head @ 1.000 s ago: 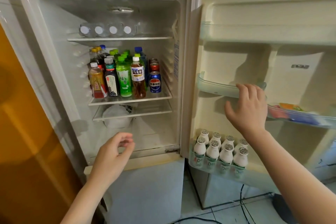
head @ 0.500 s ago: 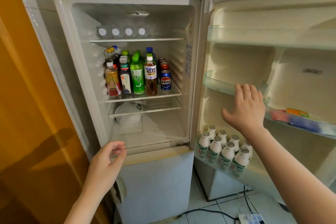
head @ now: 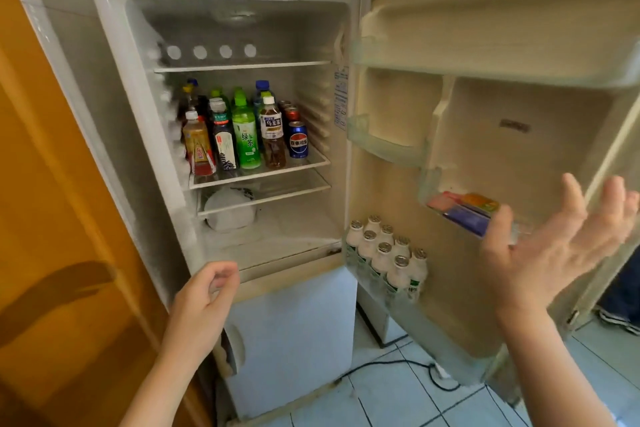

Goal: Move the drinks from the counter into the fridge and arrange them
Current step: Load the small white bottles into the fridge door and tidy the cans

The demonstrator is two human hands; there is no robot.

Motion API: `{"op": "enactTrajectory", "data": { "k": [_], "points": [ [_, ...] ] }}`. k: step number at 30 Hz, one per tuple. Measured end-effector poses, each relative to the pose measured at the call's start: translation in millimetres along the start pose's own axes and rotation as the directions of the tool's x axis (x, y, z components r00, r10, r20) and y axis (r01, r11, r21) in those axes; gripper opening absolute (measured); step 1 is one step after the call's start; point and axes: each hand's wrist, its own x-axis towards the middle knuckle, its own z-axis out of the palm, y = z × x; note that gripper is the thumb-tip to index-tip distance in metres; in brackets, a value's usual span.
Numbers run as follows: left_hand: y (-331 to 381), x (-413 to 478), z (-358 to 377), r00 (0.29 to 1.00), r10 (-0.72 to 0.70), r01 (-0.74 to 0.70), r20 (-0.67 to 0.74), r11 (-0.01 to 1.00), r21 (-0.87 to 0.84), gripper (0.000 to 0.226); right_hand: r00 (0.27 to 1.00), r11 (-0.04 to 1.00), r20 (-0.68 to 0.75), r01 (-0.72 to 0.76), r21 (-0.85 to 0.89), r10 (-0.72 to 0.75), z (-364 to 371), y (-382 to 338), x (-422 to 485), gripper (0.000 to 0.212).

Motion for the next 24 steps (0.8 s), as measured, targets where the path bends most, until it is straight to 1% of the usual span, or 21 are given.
{"op": "enactTrajectory", "data": {
  "k": [2,3,6,8,9,12,14,16,19,21,24],
  "points": [
    [-1,-3,-2,1.000,-0.002,0.002,0.028,1.000,-0.006,0.016,0.980,0.981,0.053,-0.190,-0.037,0.191,-14,9,-4,0.063],
    [-2,-5,-4,0.999,0.001,0.000,0.041,1.000,-0.009,0.016,0.966,0.967,0.059,-0.252,-0.020,0.253,-20,12,-7,0.065],
    [-8,-11,-13,0.998,0.007,-0.006,0.061,1.000,-0.025,0.019,0.949,0.933,0.018,-0.313,0.179,0.315,-31,11,-16,0.052],
    [-13,-15,-21,0.998,0.015,-0.013,0.066,0.999,-0.036,0.019,0.925,0.880,0.063,-0.377,0.288,0.375,-36,-2,-26,0.048],
    [-15,-17,-25,0.997,0.019,-0.016,0.071,0.999,-0.042,0.018,0.927,0.873,0.070,-0.370,0.317,0.368,-39,-10,-33,0.044],
    [-19,-24,-34,0.995,0.034,-0.027,0.090,0.997,-0.071,0.015,0.937,0.853,0.074,-0.341,0.395,0.340,-44,-35,-50,0.021],
    [-19,-27,-39,0.994,0.047,-0.038,0.096,0.995,-0.092,0.014,0.936,0.826,0.110,-0.348,0.444,0.335,-45,-50,-62,0.022],
    [-18,-30,-41,0.993,0.058,-0.047,0.100,0.992,-0.113,0.014,0.936,0.823,0.170,-0.351,0.447,0.307,-44,-66,-76,0.026],
    [-11,-35,-43,0.988,0.094,-0.075,0.123,0.986,-0.150,0.015,0.926,0.831,0.301,-0.346,0.436,0.228,-42,-93,-96,0.021],
    [-5,-38,-43,0.980,0.139,-0.114,0.145,0.979,-0.169,0.017,0.899,0.828,0.399,-0.356,0.434,0.178,-38,-110,-106,0.022],
    [2,-39,-38,0.965,0.197,-0.166,0.171,0.969,-0.180,0.023,0.857,0.807,0.506,-0.368,0.462,0.100,-28,-134,-116,0.034]
  ]
}}
